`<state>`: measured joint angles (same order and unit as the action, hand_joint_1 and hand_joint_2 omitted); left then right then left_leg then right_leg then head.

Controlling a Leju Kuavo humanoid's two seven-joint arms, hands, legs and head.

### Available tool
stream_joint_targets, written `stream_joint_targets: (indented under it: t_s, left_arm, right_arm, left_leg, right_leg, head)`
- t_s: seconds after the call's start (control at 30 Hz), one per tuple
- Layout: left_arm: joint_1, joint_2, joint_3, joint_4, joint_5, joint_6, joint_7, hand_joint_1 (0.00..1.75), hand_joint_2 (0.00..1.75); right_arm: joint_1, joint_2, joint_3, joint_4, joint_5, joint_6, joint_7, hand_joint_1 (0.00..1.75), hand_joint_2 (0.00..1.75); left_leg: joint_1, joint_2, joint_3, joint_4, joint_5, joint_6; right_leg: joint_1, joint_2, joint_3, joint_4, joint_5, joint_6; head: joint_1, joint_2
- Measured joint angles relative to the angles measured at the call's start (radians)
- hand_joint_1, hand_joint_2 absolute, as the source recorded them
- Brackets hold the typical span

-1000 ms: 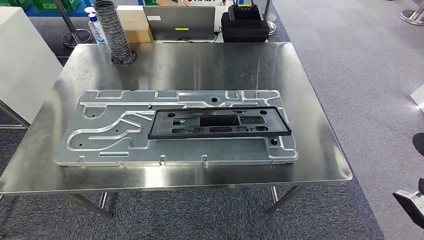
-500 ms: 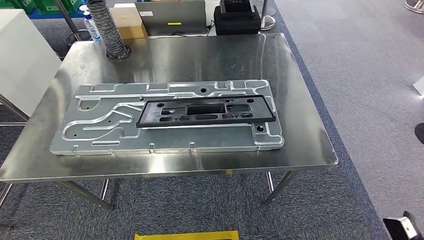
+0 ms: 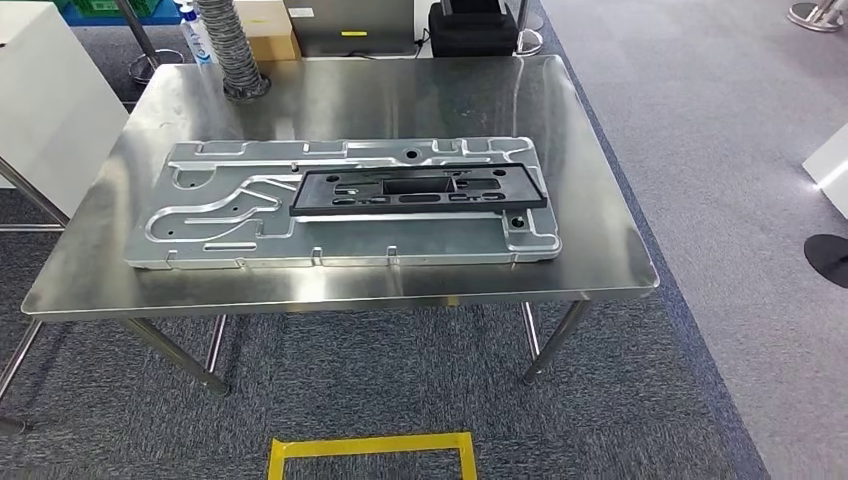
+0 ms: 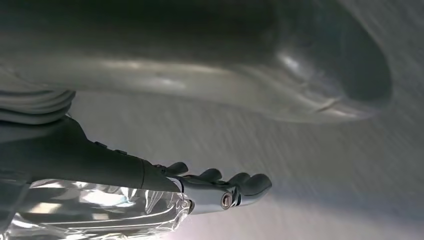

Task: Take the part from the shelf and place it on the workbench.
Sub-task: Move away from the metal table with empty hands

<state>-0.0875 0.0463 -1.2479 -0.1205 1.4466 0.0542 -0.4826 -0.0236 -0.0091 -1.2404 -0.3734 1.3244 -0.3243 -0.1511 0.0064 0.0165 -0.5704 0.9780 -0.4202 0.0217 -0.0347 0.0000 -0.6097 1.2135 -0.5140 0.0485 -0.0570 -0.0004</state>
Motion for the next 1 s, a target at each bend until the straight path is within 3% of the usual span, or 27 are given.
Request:
stream_joint_targets:
  t_s: [0.07,0.1,0.17,0.23,0.27,0.3,0.37,0.4,0.43,0.47,0.5,0.57,0.63,0.7,0.73,0.77,0.8,0.87,0.9,0.93,0.97,1.0]
  left_arm:
    - [-0.001,0.0,-0.009,0.0,0.0,0.0,0.003,0.0,0.0]
    - [-0.001,0.0,-0.012,0.0,0.0,0.0,0.005,0.0,0.0]
    - [-0.002,0.001,-0.019,0.0,0.0,0.0,0.011,0.0,0.0]
    - [0.0,0.001,-0.031,0.0,-0.001,0.001,0.021,0.0,0.0]
    - [0.002,0.002,-0.036,0.0,-0.001,0.002,0.024,0.0,0.0]
    - [0.002,0.004,-0.04,0.0,-0.001,0.003,0.027,0.0,0.0]
    - [-0.001,0.009,-0.044,0.0,-0.001,0.005,0.028,0.0,0.0]
    - [-0.002,0.012,-0.047,0.0,-0.001,0.006,0.028,0.0,0.0]
    - [-0.003,0.014,-0.051,0.0,-0.001,0.007,0.028,0.0,0.0]
    - [-0.004,0.016,-0.055,0.0,-0.001,0.008,0.027,0.0,0.0]
    - [-0.005,0.017,-0.059,0.0,-0.001,0.009,0.027,0.0,0.0]
    - [-0.01,0.021,-0.064,0.0,-0.001,0.009,0.025,0.0,0.0]
    - [-0.015,0.023,-0.066,0.0,-0.001,0.009,0.024,0.0,0.0]
    - [-0.016,0.024,-0.068,0.0,-0.002,0.01,0.024,0.0,0.0]
    - [-0.016,0.024,-0.07,0.0,-0.002,0.009,0.023,0.0,0.0]
    - [-0.016,0.024,-0.072,0.0,-0.002,0.008,0.021,0.0,0.0]
    - [-0.016,0.024,-0.075,0.0,-0.002,0.005,0.018,0.0,0.0]
    - [-0.017,0.024,-0.084,0.0,-0.003,-0.003,0.016,0.0,0.0]
    - [-0.017,0.024,-0.089,0.0,-0.004,-0.005,0.017,0.0,0.0]
    - [-0.017,0.024,-0.094,0.0,-0.004,-0.007,0.019,0.0,0.0]
    - [-0.017,0.024,-0.097,0.0,-0.005,-0.007,0.022,0.0,0.0]
    - [-0.017,0.024,-0.101,0.0,-0.005,-0.006,0.025,0.0,0.0]
  right_arm:
    - [-0.012,0.008,-0.007,0.04,-0.002,0.019,0.02,0.0,0.0]
    - [-0.017,0.011,-0.01,0.055,-0.003,0.027,0.024,0.0,0.0]
    - [-0.023,0.018,-0.019,0.079,-0.011,0.054,0.035,0.0,0.0]
    - [-0.026,0.03,-0.027,0.097,-0.019,0.091,0.044,0.0,0.0]
    - [-0.029,0.037,-0.029,0.104,-0.021,0.108,0.044,0.0,0.0]
    - [-0.032,0.046,-0.03,0.11,-0.024,0.123,0.04,0.0,0.0]
    - [-0.037,0.063,-0.036,0.123,-0.034,0.159,0.024,0.0,0.0]
    - [-0.04,0.071,-0.04,0.128,-0.041,0.178,0.014,0.0,0.0]
    - [-0.043,0.079,-0.045,0.134,-0.046,0.196,0.005,0.0,0.0]
    - [-0.046,0.086,-0.048,0.138,-0.05,0.211,-0.002,0.0,0.0]
    - [-0.049,0.093,-0.051,0.143,-0.053,0.221,-0.006,0.0,0.0]
    - [-0.055,0.106,-0.055,0.15,-0.055,0.23,-0.01,0.0,0.0]
    - [-0.06,0.114,-0.058,0.154,-0.056,0.233,-0.012,0.0,0.0]
    - [-0.061,0.117,-0.063,0.157,-0.056,0.237,-0.014,0.0,0.0]
    - [-0.061,0.117,-0.065,0.158,-0.057,0.244,-0.017,0.0,0.0]
    - [-0.061,0.118,-0.067,0.159,-0.053,0.254,-0.019,0.0,0.0]
    - [-0.06,0.118,-0.068,0.16,-0.045,0.266,-0.022,0.0,0.0]
    - [-0.061,0.122,-0.062,0.164,-0.014,0.286,-0.022,0.0,0.0]
    - [-0.062,0.126,-0.055,0.165,0.0,0.29,-0.02,0.0,0.0]
    - [-0.062,0.129,-0.048,0.167,0.012,0.291,-0.017,0.0,0.0]
    - [-0.063,0.133,-0.04,0.168,0.021,0.287,-0.011,0.0,0.0]
    - [-0.063,0.136,-0.033,0.169,0.033,0.283,0.0,0.0,0.0]
  left_leg:
    - [0.001,0.0,-0.03,0.022,0.01,-0.013]
    - [0.0,0.0,-0.039,0.031,0.015,-0.02]
    - [0.001,0.0,-0.046,0.034,0.029,-0.036]
    - [0.007,-0.003,-0.053,0.042,0.02,-0.05]
    - [0.01,-0.004,-0.063,0.066,-0.013,-0.055]
    - [0.012,-0.006,-0.076,0.11,-0.064,-0.058]
    - [0.012,-0.007,-0.102,0.235,-0.166,-0.062]
    - [0.012,-0.008,-0.105,0.288,-0.187,-0.062]
    - [0.011,-0.008,-0.096,0.317,-0.182,-0.061]
    - [0.011,-0.008,-0.07,0.311,-0.156,-0.058]
    - [0.009,-0.009,-0.026,0.268,-0.126,-0.052]
    - [0.002,-0.009,0.097,0.106,-0.11,-0.035]
    - [-0.007,-0.009,0.171,-0.012,-0.132,-0.02]
    - [-0.009,-0.007,0.168,-0.033,-0.123,-0.008]
    - [-0.008,-0.005,0.16,-0.036,-0.111,0.0]
    - [-0.006,-0.003,0.147,-0.038,-0.096,0.008]
    - [-0.004,-0.001,0.133,-0.04,-0.081,0.015]
    - [-0.006,0.0,0.099,-0.038,-0.054,0.021]
    - [-0.007,0.001,0.079,-0.035,-0.041,0.02]
    - [-0.007,0.002,0.059,-0.029,-0.029,0.018]
    - [-0.007,0.003,0.037,-0.022,-0.017,0.016]
    - [-0.007,0.003,0.016,-0.014,-0.007,0.013]
  right_leg:
    - [-0.002,0.002,0.103,-0.14,-0.002,-0.001]
    - [0.0,0.002,0.132,-0.188,-0.015,-0.006]
    - [0.009,0.002,0.139,-0.216,-0.025,-0.026]
    - [0.011,-0.003,0.123,-0.217,-0.007,-0.047]
    - [0.011,-0.005,0.112,-0.219,0.006,-0.057]
    - [0.012,-0.006,0.097,-0.22,0.019,-0.064]
    - [0.018,-0.007,0.064,-0.219,0.045,-0.072]
    - [0.021,-0.007,0.047,-0.218,0.058,-0.073]
    - [0.024,-0.007,0.029,-0.217,0.07,-0.073]
    - [0.027,-0.007,0.013,-0.216,0.083,-0.073]
    - [0.029,-0.006,-0.002,-0.214,0.095,-0.072]
    - [0.033,-0.006,-0.023,-0.212,0.117,-0.067]
    - [0.033,-0.009,-0.03,-0.214,0.14,-0.057]
    - [0.03,-0.011,-0.032,-0.22,0.16,-0.044]
    - [0.028,-0.009,-0.037,-0.216,0.153,-0.038]
    - [0.027,-0.007,-0.045,-0.197,0.124,-0.034]
    - [0.025,-0.005,-0.057,-0.159,0.075,-0.03]
    - [0.023,-0.003,-0.083,-0.034,-0.037,-0.024]
    - [0.022,-0.003,-0.089,0.029,-0.064,-0.021]
    - [0.021,-0.003,-0.086,0.071,-0.063,-0.018]
    - [0.02,-0.003,-0.067,0.083,-0.04,-0.017]
    - [0.019,-0.003,-0.032,0.057,-0.009,-0.018]
  head:
    - [0.0,0.0]
    - [0.0,0.0]
    - [0.0,0.0]
    - [0.0,0.0]
    - [0.0,0.0]
    - [0.0,0.0]
    - [0.0,0.0]
    - [0.0,0.0]
    - [0.0,0.0]
    - [0.0,0.0]
    - [0.0,0.0]
    - [0.0,0.0]
    - [0.0,0.0]
    - [0.0,0.0]
    - [0.0,0.0]
    - [0.0,0.0]
    - [0.0,0.0]
    - [0.0,0.0]
    - [0.0,0.0]
    - [0.0,0.0]
    - [0.0,0.0]
    - [0.0,0.0]
